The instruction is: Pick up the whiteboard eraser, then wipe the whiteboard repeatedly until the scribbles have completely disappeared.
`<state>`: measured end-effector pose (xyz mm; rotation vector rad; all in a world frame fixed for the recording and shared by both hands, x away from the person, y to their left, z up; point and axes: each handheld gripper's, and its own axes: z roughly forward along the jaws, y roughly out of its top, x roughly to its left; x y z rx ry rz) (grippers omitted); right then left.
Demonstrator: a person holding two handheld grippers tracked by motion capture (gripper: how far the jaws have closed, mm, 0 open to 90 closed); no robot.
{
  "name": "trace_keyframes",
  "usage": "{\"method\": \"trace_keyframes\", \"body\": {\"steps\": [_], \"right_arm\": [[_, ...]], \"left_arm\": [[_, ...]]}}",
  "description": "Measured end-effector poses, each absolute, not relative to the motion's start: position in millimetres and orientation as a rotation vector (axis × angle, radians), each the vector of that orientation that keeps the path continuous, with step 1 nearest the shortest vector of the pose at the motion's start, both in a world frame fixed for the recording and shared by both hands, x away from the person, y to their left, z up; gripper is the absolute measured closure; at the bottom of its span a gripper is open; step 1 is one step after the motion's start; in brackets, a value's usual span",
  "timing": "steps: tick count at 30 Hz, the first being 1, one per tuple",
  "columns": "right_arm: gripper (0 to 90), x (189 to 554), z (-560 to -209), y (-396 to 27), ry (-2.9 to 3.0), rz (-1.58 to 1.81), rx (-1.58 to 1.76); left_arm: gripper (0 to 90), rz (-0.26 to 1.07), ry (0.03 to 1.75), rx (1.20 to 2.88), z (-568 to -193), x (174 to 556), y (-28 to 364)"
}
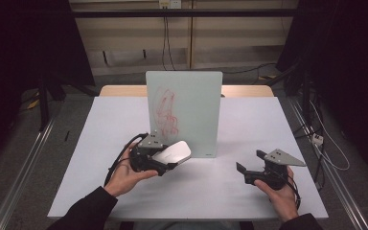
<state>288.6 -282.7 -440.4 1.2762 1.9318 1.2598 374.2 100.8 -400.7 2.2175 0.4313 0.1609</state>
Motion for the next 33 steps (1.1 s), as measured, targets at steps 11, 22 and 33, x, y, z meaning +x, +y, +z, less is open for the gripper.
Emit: {"method": "trace_keyframes", "body": {"steps": [11, 22, 33], "right_arm": [[9.3, 286.9, -439.7, -282.6, 1.935, 1.263, 1.271], [9.3, 290.3, -440.4, -281.3, 1.935, 1.262, 1.276], [9.4, 288.6, -440.0, -282.8, 1.928, 1.264, 1.286]], "left_arm": [[30.8, 0.229, 0.502, 2.122, -392.5, 359.6, 111.9], [30.8, 0.294, 0.559, 2.018, -386.5, 362.2, 130.2], [30.9, 0.31, 0.583, 1.998, -379.5, 357.6, 130.6]]}}
